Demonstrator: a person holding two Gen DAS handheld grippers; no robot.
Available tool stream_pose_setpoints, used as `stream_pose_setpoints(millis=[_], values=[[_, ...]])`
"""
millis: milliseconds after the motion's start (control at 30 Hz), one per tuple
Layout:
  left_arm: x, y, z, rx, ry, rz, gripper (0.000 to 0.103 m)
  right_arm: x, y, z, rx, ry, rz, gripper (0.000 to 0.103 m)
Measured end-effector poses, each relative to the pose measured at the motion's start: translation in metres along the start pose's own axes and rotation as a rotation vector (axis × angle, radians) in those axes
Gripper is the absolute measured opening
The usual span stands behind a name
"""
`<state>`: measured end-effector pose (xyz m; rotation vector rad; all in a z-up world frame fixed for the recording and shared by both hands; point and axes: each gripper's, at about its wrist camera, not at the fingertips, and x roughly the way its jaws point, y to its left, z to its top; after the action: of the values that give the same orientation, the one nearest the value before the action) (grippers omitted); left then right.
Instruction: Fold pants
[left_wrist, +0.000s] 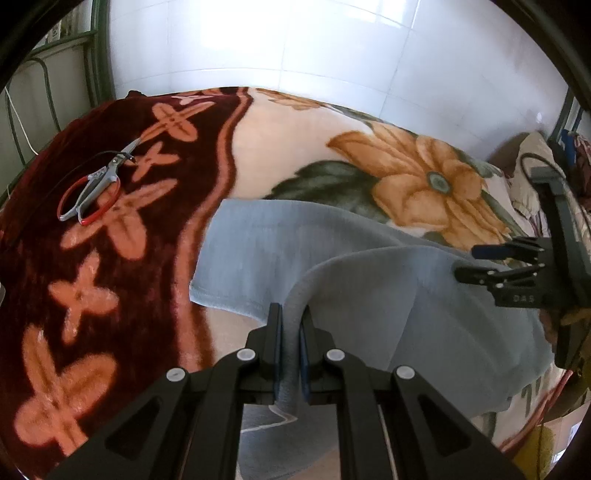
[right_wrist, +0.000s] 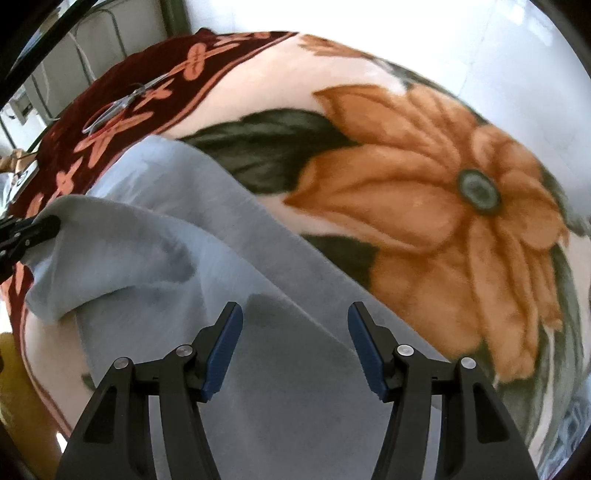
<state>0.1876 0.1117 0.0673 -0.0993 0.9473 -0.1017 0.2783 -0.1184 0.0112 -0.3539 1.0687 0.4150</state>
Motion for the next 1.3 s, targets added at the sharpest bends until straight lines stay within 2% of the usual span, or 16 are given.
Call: stream_pose_setpoints(millis=[33, 67, 133, 200, 300, 533, 700, 800, 900, 1167, 1233, 1300], values=[[-0.001, 0.0, 0.0, -0.003, -0.005, -0.002, 0.008, 0.002, 0.0, -0.001, -0.006, 0.005, 0.008, 0.059], [-0.003, 0.0, 0.0, -0.006, -0.009, -0.004, 0.008, 0.003, 0.001, -0.001, -0.01, 0.006, 0.016, 0.053], [-0.006, 0.0, 0.002, -0.004, -0.015, -0.005, 0.008, 0.003, 0.002, -0.003, -0.006, 0.004, 0.047, 0.04], [-0.01, -0.001, 0.004, 0.005, -0.025, -0.001, 0.008, 0.0, 0.003, -0.006, -0.002, -0.013, 0.056, 0.018], [-0.021, -0.003, 0.008, 0.017, -0.05, 0.013, 0.008, -0.011, 0.007, -0.012, -0.016, -0.066, 0.039, 0.003], [-0.054, -0.005, 0.022, 0.04, -0.124, 0.04, 0.008, -0.061, 0.016, -0.025, -0.024, -0.207, 0.02, 0.003], [-0.058, -0.012, 0.054, 0.133, -0.144, 0.097, 0.008, -0.077, 0.014, -0.009, -0.03, -0.265, -0.02, 0.003], [-0.04, -0.013, 0.078, 0.178, -0.148, 0.116, 0.008, -0.058, 0.008, 0.006, -0.018, -0.26, -0.064, 0.003], [-0.009, -0.012, 0.094, 0.215, -0.113, 0.132, 0.008, -0.034, 0.002, 0.011, 0.007, -0.232, -0.09, 0.003], [0.083, -0.011, 0.098, 0.254, 0.017, 0.18, 0.009, 0.023, -0.002, 0.001, 0.035, -0.152, -0.133, 0.003], [0.1, -0.006, 0.095, 0.24, 0.049, 0.19, 0.015, 0.033, 0.003, -0.003, 0.011, -0.145, -0.179, 0.003], [0.111, -0.003, 0.092, 0.245, 0.062, 0.222, 0.027, 0.038, 0.006, -0.005, -0.001, -0.158, -0.215, 0.005]])
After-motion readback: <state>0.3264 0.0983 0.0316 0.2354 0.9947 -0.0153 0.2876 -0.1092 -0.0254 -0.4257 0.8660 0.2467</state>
